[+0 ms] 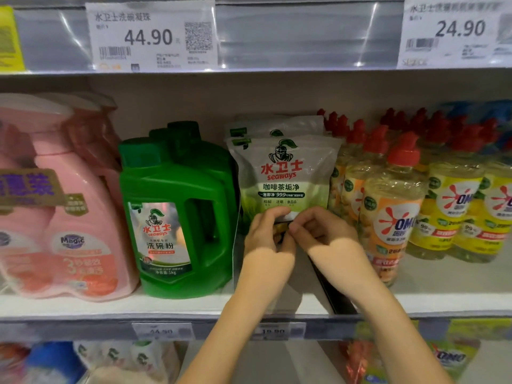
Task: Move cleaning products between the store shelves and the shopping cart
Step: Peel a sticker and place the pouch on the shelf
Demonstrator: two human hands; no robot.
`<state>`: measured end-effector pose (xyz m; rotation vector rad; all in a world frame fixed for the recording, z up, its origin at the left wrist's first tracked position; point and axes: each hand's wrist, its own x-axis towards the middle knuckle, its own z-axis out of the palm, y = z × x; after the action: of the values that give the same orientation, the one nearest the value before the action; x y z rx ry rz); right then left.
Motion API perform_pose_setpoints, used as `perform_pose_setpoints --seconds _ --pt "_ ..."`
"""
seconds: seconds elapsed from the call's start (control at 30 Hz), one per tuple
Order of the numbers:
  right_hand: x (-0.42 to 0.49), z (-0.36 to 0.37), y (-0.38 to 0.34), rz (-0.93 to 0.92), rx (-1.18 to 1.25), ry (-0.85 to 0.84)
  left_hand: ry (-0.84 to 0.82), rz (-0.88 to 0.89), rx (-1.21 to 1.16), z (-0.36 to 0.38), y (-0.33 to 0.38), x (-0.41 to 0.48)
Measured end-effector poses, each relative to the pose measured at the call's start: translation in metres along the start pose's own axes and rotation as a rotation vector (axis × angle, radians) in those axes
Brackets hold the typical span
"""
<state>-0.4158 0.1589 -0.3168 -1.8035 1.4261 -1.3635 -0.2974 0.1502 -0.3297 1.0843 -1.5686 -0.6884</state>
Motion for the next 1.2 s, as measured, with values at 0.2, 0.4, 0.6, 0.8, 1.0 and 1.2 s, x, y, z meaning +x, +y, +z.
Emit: perform_pose_setpoints --seconds 0.2,0.4,0.6,0.8,1.0,1.2 --pt "-0.049 -0.019 -0.022 -0.137 0.264 0.027 0.002 0.036 -0.23 -0.029 0.04 -0.036" --pt "-0.078 -0.011 -0.034 -0.207 0.472 -0.111 0.146 0.014 -0.329 -0.059 0.051 -0.086" --pt "-0.091 0.037 -0.048 -0.186 0.617 -0.296 0.312 -0.056 -0.206 -0.097 0.045 -0.138" --pt "-0.122 0.096 -0.079 -0.16 0.673 -0.519 0.531 -0.169 -0.093 -0.152 0.037 -0.2" --pt "-0.168 0.179 -0.128 -0.171 0.728 -0.713 0.722 -0.222 -0.047 -0.219 0.028 -0.266" --pt "-0.239 0.293 -0.192 -0.147 0.782 -0.954 0.889 -0.323 0.021 -0.324 0.007 -0.355"
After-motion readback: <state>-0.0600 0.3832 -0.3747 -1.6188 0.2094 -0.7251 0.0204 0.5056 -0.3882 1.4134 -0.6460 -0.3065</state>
